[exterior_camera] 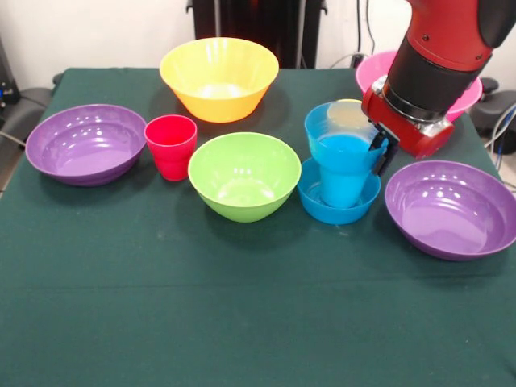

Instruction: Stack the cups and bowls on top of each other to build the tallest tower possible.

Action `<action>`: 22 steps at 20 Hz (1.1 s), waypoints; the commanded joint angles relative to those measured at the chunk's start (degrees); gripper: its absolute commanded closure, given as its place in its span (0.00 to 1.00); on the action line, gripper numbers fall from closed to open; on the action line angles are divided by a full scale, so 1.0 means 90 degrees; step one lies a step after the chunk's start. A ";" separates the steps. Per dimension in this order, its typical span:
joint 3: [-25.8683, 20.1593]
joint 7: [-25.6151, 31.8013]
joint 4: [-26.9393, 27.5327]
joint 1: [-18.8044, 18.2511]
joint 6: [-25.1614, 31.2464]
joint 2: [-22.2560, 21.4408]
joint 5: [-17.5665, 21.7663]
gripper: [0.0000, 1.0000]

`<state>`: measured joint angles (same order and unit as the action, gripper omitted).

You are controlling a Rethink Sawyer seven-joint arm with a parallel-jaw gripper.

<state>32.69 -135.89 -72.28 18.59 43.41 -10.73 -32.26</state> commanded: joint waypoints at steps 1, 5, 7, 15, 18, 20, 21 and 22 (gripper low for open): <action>-0.0901 -0.1222 -0.0258 0.0084 -0.0616 0.0543 -0.0015 1.00; -0.0870 -0.1143 -0.0225 0.0010 -0.0577 0.0519 0.0019 1.00; -0.0870 -0.1136 -0.0233 0.0016 -0.0577 0.0508 0.0024 1.00; -0.0915 -0.1008 -0.0361 0.0003 -0.0638 0.0399 0.0056 1.00; -0.0902 -0.0965 -0.0342 -0.0034 -0.0613 0.0381 0.0073 1.00; -0.0895 -0.0962 -0.0338 -0.0030 -0.0629 0.0383 0.0080 1.00; -0.0901 -0.0976 -0.0350 -0.0017 -0.0627 0.0379 0.0072 1.00; -0.0889 -0.0979 -0.0343 -0.0006 -0.0632 0.0385 0.0081 1.00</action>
<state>32.69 -135.89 -72.28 18.76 42.23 -10.69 -32.26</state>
